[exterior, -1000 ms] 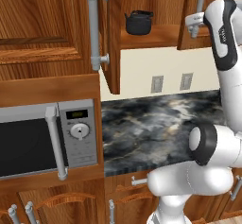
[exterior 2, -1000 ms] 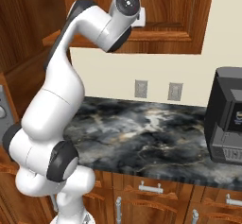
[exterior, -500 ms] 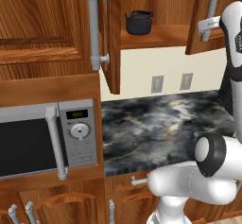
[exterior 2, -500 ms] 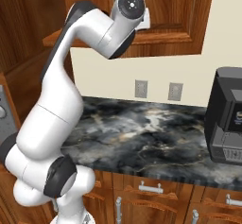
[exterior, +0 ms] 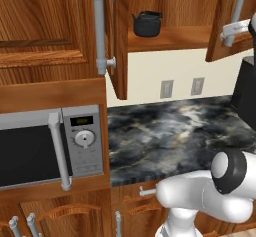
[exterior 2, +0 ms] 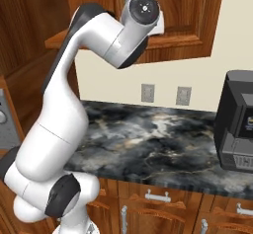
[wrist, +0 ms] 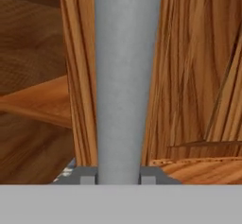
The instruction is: Open the cabinet, pick the kettle from the cabinet, and place it in the sink.
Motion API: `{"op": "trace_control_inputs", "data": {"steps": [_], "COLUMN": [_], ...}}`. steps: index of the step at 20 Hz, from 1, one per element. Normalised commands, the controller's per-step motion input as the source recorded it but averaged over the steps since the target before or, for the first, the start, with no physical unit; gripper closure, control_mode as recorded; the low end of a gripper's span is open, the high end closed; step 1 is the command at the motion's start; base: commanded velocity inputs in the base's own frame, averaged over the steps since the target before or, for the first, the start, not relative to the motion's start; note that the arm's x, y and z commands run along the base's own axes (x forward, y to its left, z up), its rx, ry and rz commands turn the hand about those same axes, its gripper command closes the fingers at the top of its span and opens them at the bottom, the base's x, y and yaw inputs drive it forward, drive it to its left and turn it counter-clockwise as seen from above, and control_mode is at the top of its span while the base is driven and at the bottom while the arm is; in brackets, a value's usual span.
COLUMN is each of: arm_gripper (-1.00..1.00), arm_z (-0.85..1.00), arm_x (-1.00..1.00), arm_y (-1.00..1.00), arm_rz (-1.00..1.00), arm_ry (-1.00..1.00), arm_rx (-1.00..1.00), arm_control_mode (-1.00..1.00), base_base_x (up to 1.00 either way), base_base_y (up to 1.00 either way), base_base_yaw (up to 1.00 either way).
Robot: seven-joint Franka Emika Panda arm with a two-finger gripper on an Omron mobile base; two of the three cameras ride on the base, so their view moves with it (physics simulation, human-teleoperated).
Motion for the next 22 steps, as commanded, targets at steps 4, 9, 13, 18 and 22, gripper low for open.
{"op": "trace_control_inputs", "data": {"steps": [4,9,13,18,22], "arm_gripper": [1.00,-1.00,-1.00,-1.00,-1.00], "arm_z": [0.00,-0.02,-0.18,-0.09,-0.09], "arm_x": [-0.50,-0.39,-0.12,-0.26,-0.52], "arm_y": [-0.47,-0.37,-0.07,-0.21,-0.14], "arm_rz": [-0.08,-0.14,-0.20,-0.22,-0.22], "arm_ry": [0.00,0.00,0.00,-0.04,-0.07], "arm_rx": [0.00,0.00,-0.06,0.00,0.01], "arm_control_mode": [-1.00,-1.00,-1.00,-1.00,-1.00], "base_base_x": [0.00,0.00,0.00,0.00,0.00], "base_base_y": [0.00,0.00,0.00,0.00,0.00], "base_base_yaw": [0.00,0.00,0.00,0.00,0.00]}}
